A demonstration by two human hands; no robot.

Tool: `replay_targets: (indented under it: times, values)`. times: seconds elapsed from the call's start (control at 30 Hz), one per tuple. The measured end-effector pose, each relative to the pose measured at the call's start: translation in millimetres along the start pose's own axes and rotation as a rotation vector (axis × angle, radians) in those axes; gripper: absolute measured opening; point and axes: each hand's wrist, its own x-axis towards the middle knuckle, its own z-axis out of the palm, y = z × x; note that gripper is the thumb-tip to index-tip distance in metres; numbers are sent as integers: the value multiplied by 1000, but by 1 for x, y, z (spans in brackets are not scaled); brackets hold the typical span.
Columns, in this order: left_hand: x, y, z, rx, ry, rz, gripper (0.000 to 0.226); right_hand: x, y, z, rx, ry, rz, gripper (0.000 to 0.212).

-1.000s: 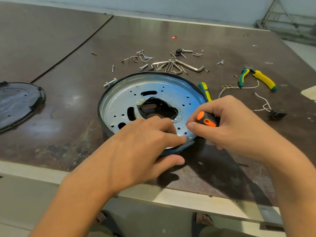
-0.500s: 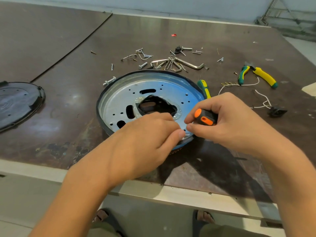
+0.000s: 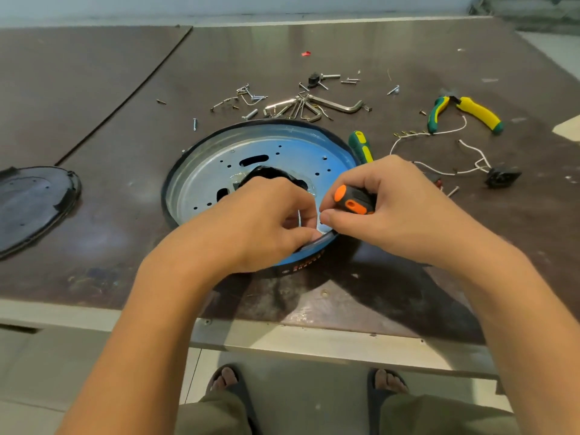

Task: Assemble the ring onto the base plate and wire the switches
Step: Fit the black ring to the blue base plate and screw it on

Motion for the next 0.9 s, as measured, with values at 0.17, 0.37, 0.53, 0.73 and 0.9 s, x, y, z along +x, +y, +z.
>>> replay_targets:
  times: [0.17, 0.37, 0.53, 0.73, 0.9]
  values:
    - [6, 2, -3, -19, -45, -18, 20, 1, 1, 2, 68, -13, 20, 9]
    - [5, -3, -9, -194, -95, -88, 18, 1, 7, -1, 96, 37, 54, 17]
    - [8, -1, -1, -178, -113, -116, 26, 1, 12, -2, 85, 55, 75, 16]
    - [1, -5, -5, -163, -140, 20, 14, 3, 12, 0, 77, 24, 80, 11]
    - [0, -8, -3, -170, -87, 63, 8, 4, 11, 1, 58, 23, 77, 9]
